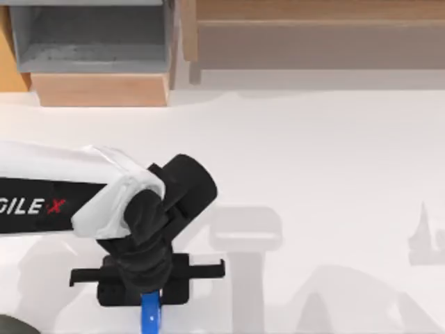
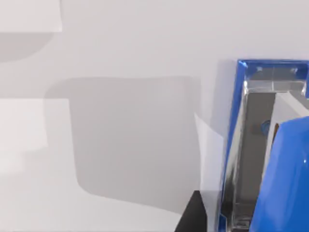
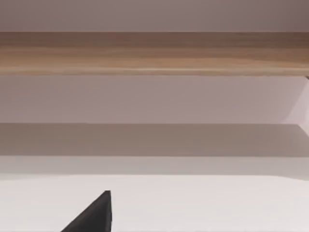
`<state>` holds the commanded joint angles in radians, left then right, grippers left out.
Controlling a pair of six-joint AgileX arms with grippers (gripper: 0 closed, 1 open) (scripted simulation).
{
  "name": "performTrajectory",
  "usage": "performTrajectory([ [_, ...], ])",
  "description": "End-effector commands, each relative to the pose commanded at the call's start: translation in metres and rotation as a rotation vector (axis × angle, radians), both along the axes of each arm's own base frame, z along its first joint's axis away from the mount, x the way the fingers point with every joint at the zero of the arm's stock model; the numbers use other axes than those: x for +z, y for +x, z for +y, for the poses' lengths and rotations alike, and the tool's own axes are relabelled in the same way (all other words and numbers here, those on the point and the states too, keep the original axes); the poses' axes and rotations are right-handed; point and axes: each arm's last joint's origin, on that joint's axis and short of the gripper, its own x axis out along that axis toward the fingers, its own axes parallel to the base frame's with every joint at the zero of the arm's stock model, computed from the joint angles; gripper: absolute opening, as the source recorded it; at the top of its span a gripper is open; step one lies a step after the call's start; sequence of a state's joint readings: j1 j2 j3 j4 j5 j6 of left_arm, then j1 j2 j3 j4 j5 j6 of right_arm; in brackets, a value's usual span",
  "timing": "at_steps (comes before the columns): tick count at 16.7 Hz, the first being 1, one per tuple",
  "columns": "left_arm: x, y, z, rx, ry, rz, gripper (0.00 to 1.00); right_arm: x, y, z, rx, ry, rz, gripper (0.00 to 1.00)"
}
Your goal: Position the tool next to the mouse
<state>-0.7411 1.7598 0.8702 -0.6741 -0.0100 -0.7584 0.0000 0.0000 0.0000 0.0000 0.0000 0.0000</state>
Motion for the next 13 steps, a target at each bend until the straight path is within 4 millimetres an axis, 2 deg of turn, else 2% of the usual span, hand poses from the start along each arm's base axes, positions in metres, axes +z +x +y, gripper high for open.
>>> performTrajectory([
  [2, 0.0, 0.0, 0.0, 0.0, 0.0, 0.0, 0.0, 0.0, 0.0, 0.0, 0.0, 0.0, 0.0, 1.0],
  [10, 0.034, 0.0, 0.001, -0.007, 0.002, -0.007, 0.0, 0.0, 0.0, 0.0, 0.0, 0.0, 0.0, 1.0],
  [13, 0.036, 0.0, 0.001, -0.007, -0.002, -0.012, 0.0, 0.0, 0.0, 0.0, 0.0, 0.0, 0.0, 1.0],
])
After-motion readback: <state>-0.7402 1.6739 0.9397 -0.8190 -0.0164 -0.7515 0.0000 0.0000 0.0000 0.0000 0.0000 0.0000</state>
